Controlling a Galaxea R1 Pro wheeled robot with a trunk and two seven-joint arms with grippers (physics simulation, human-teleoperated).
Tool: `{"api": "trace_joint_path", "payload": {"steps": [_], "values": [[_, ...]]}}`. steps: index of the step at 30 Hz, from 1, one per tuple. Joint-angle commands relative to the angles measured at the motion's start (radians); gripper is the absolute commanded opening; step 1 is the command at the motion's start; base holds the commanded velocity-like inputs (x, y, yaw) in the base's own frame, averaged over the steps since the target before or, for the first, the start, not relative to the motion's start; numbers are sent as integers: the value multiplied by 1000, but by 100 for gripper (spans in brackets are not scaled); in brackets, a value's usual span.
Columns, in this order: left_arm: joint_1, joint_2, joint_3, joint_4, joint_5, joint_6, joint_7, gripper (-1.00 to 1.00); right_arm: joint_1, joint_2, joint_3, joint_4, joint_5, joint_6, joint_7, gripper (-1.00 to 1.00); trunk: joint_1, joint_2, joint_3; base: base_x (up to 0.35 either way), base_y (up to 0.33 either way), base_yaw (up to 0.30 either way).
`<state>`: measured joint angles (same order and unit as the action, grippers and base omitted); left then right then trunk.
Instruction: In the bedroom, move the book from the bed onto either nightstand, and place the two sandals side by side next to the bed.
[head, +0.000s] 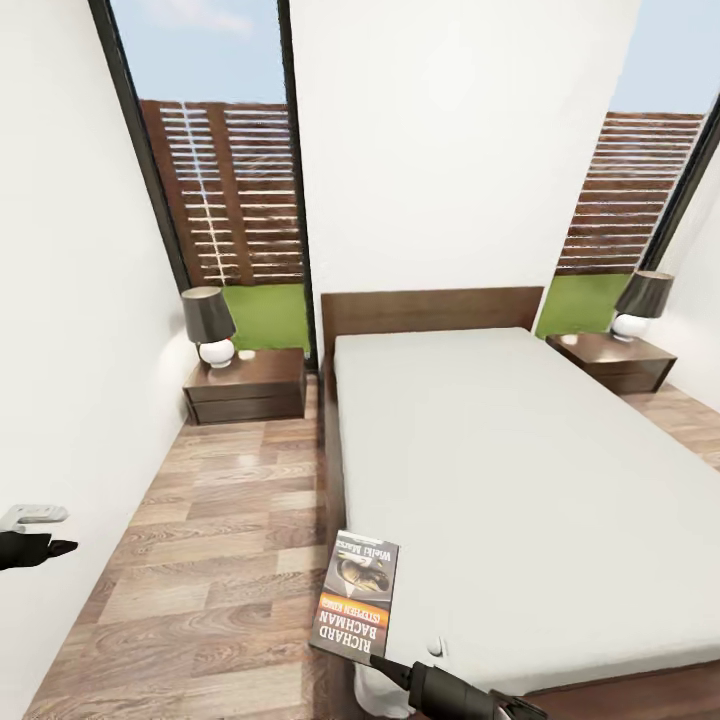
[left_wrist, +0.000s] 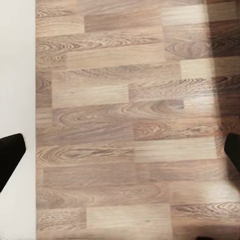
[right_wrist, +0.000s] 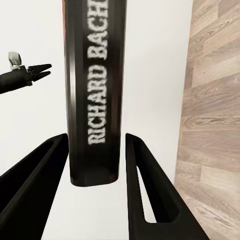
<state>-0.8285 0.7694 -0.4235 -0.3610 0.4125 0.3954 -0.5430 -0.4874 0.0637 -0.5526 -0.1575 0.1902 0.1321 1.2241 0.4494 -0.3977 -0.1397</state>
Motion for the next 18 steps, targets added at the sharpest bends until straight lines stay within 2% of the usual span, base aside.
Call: {"api": "trace_joint_path", "payload": {"steps": [1, 13, 16, 18], "values": [[-1, 1, -4, -1, 9, 8, 0, 100, 0, 1, -9, -2, 8, 11, 5, -100, 1, -2, -3, 0, 11, 206], [-1, -1, -5, -43, 8, 21, -2, 100, 0, 1, -9, -1, 9, 11, 5, -100, 1, -2, -3, 0, 3, 241], [-1, -24, -5, -56, 6, 24, -2, 100, 0, 1, -9, -1, 9, 11, 5, -100, 1, -2, 0, 0, 0, 246], [-1, -52, -5, -57, 5, 26, 0, 100, 0, 1, -9, -1, 9, 11, 5, -100, 1, -2, 1, 0, 0, 245]]}}
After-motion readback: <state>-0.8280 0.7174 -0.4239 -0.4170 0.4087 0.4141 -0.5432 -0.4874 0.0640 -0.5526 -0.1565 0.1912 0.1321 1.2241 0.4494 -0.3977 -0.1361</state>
